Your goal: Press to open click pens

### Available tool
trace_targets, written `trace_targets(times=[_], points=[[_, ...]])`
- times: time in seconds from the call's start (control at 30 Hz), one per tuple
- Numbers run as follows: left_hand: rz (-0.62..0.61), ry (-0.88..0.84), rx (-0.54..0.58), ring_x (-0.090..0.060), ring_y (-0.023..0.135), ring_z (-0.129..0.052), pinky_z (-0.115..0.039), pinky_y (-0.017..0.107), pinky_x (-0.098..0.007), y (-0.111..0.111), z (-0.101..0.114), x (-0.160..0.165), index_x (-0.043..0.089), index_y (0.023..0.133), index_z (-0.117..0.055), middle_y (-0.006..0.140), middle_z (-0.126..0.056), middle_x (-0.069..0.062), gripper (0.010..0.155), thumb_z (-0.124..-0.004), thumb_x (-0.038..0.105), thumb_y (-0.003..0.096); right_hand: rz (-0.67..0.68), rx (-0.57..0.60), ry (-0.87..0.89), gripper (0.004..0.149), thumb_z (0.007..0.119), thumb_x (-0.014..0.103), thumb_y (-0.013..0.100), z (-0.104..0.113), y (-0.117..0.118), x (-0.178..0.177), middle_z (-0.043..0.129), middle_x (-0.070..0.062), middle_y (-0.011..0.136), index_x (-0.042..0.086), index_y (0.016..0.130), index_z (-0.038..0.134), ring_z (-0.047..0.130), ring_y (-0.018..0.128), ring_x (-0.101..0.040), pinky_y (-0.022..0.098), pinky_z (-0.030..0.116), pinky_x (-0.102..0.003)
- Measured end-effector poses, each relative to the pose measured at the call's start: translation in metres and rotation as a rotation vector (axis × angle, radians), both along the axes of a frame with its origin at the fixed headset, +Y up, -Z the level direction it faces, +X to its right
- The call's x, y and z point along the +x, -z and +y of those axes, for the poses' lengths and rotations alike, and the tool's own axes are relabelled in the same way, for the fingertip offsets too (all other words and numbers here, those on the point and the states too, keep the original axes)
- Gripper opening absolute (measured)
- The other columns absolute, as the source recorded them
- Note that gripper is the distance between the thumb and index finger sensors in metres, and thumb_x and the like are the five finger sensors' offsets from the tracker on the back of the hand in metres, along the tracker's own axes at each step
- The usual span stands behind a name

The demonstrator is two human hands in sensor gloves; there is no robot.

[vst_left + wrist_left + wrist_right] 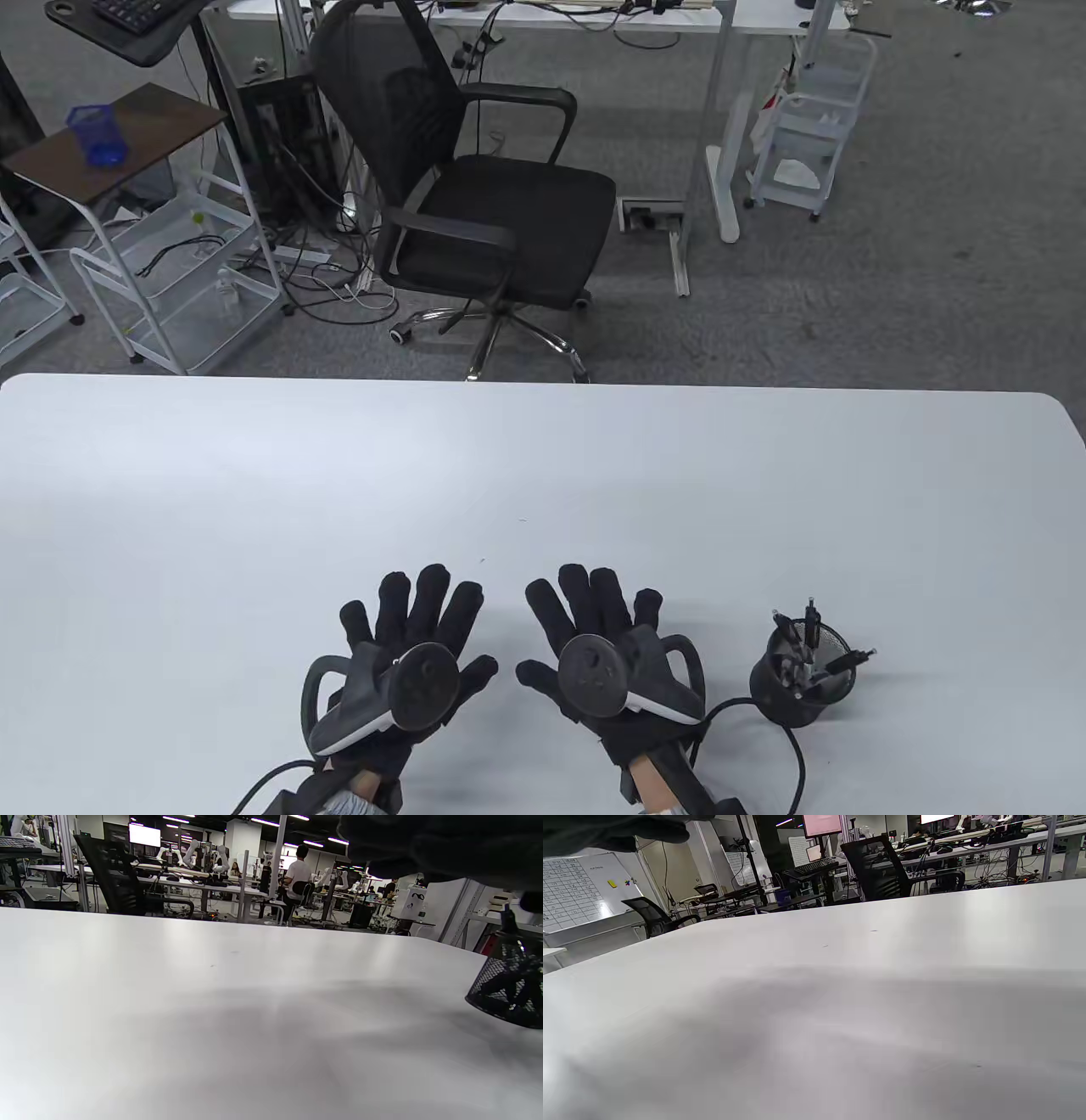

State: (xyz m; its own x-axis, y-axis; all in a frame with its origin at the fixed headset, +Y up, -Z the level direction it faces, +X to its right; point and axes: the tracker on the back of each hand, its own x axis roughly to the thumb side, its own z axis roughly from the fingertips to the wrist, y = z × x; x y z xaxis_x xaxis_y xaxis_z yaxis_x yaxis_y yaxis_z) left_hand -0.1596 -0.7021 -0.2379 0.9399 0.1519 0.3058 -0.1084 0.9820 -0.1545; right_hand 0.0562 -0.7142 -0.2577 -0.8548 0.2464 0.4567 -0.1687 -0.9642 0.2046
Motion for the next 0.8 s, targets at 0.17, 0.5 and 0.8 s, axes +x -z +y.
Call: trace_targets(times=[0.17, 0.5, 0.8], points=[[-0.001, -0.001, 0.001, -0.062, 0.114, -0.018, -0.02, 0.07, -0.084, 0.0, 0.0, 0.0, 0.027, 0.126, -0.017, 0.131, -0.012, -0.02, 0.074, -0.048, 0.063, 0.069, -0.003, -0.001, 0.0, 0.076, 0.051, 0.055, 0.064, 0.0, 0.0, 0.001, 0.009, -0.029, 0.127, 0.019, 0.121, 0.014, 0.014, 0.112, -0.06, 0.065, 0.01, -0.085], [0.0, -0.005, 0.0, -0.062, 0.114, -0.018, -0.019, 0.07, -0.084, 0.0, 0.0, 0.0, 0.027, 0.126, -0.018, 0.131, -0.012, -0.02, 0.074, -0.048, 0.063, 0.069, -0.007, 0.013, 0.047, 0.077, 0.052, 0.054, 0.065, 0.018, -0.006, 0.004, 0.01, -0.03, 0.127, 0.017, 0.122, 0.018, 0.014, 0.111, -0.061, 0.065, 0.01, -0.085], [-0.002, -0.018, 0.002, -0.062, 0.115, -0.018, -0.019, 0.07, -0.084, 0.0, 0.002, -0.001, 0.028, 0.126, -0.018, 0.131, -0.013, -0.02, 0.074, -0.048, 0.063, 0.069, -0.125, 0.22, 0.239, 0.078, 0.066, 0.049, 0.064, 0.089, -0.038, 0.05, 0.033, -0.035, 0.124, 0.003, 0.123, 0.042, 0.032, 0.109, -0.063, 0.066, 0.015, -0.086]])
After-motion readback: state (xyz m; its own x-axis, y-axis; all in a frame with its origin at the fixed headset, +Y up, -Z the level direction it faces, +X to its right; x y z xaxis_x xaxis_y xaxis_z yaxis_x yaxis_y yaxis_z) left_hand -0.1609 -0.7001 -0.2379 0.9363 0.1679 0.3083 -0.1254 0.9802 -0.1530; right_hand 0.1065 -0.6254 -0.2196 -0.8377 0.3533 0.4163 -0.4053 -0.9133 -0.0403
